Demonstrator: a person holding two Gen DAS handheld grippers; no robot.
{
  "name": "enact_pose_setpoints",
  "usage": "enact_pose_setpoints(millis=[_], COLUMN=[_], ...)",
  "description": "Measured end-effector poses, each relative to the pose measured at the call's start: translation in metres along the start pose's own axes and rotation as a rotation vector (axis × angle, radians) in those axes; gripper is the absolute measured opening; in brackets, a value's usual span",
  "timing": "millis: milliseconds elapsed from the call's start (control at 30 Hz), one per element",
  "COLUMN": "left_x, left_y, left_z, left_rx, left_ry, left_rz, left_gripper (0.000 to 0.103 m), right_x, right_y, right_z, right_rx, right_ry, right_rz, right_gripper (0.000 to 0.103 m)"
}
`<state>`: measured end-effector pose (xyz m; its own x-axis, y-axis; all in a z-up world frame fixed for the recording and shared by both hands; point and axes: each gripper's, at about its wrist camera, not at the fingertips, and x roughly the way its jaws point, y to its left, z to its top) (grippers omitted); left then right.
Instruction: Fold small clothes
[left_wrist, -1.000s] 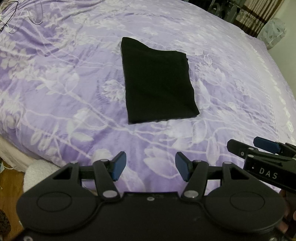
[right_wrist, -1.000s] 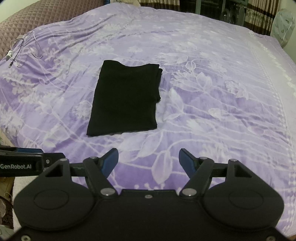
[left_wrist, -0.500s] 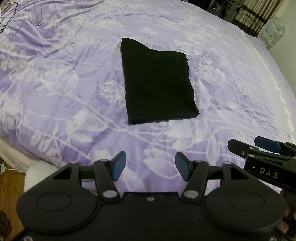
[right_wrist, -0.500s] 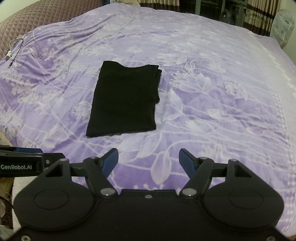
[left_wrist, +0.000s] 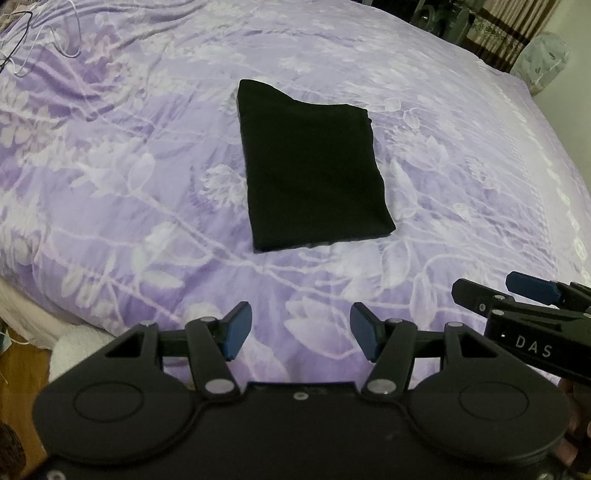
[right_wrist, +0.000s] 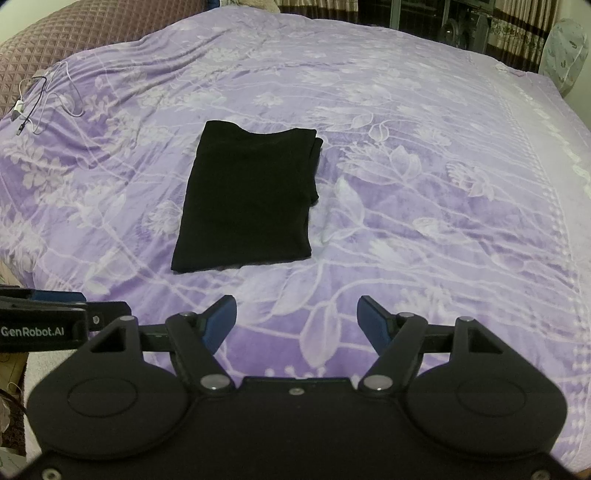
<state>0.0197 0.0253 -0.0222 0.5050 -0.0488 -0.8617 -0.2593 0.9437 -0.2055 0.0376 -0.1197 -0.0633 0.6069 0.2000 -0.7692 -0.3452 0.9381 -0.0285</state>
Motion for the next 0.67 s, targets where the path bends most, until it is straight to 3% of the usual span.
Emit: enact_pose_setpoints(millis=[667], left_x=[0.0012], left_y=[-0.0004], left_z=[0.0030], left_rx=[0.010], left_ry=[-0.005], left_rz=[0.006], left_gripper=[0.061], right_x=[0.0022], right_y=[-0.0046], right_z=[-0.0012], right_rx=[0.002], right_ry=[0.005], right_rz=[0.000], right_gripper=[0.066])
